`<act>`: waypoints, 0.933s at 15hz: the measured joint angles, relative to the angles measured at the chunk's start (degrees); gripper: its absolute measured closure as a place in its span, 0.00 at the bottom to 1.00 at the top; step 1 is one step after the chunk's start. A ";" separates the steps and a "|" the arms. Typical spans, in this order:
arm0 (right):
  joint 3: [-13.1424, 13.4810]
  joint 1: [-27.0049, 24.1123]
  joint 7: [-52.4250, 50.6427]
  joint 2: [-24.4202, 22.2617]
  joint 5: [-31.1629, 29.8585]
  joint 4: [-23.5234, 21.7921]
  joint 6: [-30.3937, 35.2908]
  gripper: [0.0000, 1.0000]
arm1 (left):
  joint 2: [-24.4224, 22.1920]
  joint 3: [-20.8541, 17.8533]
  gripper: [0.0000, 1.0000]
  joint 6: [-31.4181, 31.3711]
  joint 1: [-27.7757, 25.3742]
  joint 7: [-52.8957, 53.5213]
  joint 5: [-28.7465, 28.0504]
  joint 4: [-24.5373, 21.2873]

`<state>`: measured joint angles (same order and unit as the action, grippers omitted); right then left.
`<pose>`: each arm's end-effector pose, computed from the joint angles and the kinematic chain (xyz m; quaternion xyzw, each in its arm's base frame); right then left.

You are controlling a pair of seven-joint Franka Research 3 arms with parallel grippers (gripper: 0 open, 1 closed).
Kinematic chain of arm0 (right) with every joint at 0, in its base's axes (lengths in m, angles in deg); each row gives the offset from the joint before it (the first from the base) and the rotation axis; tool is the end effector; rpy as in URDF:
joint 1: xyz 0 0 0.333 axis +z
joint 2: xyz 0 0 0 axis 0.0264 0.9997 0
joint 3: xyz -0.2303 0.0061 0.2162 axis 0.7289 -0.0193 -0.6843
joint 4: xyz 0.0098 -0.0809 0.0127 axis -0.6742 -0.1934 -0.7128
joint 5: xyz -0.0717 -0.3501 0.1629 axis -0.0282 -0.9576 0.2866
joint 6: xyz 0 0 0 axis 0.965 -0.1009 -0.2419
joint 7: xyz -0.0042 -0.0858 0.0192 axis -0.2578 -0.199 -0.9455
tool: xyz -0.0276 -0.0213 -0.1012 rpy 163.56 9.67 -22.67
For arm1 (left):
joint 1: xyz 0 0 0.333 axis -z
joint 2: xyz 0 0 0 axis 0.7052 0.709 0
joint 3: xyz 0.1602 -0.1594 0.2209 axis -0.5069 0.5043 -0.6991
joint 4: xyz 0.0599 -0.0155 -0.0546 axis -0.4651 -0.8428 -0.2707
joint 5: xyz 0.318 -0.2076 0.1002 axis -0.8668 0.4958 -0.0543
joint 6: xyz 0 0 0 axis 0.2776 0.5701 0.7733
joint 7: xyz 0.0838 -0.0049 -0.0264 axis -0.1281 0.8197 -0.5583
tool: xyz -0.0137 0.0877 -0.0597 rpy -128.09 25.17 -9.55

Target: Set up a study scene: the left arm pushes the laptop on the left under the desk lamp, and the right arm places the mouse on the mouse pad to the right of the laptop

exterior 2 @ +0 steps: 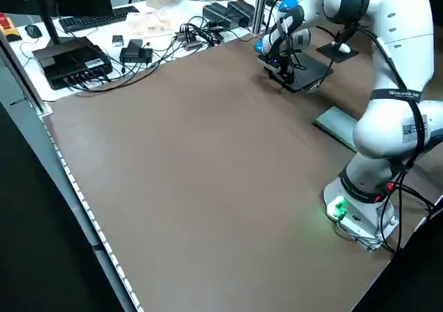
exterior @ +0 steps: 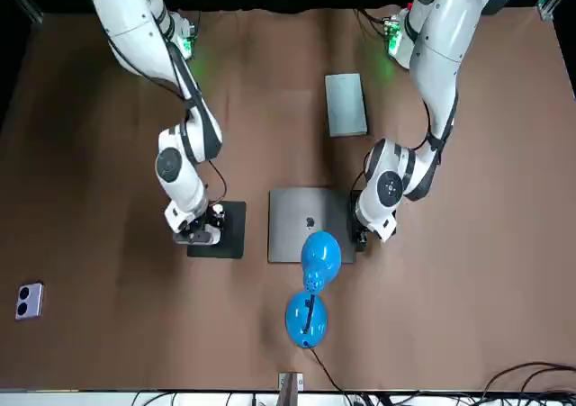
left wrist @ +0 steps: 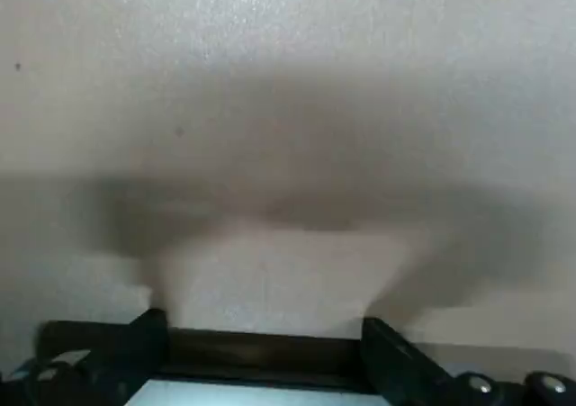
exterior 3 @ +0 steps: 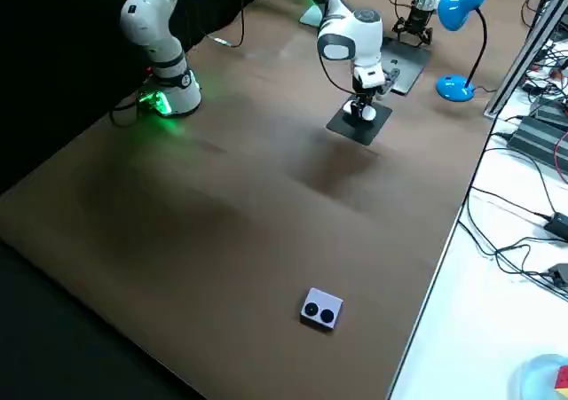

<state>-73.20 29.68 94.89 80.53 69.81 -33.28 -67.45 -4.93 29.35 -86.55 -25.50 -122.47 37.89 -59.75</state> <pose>0.5789 0.2505 0.1868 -0.9971 0.0298 -0.0597 0.0356 0.5843 -0.2849 0.1529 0.7034 0.7086 -0.0525 0.0172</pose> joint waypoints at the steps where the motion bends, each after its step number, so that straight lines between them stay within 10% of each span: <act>1: 0.00 0.41 0.25 0.17 0.00 0.00 0.00 0.38 | 0.05 -0.01 0.00 0.00 0.05 -0.02 0.12 0.03; 8: 0.14 0.95 0.39 1.22 0.01 -0.02 -0.96 0.37 | 0.38 -0.02 0.00 0.00 0.85 -0.08 0.38 0.56; 14: 0.52 0.95 0.42 1.47 0.01 0.09 -1.00 0.01 | 0.65 -0.06 0.00 0.03 1.31 -0.46 0.47 0.96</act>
<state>-72.68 30.64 95.30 82.00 69.82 -33.19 -68.45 -4.28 29.29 -86.52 -24.19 -122.93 38.36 -58.79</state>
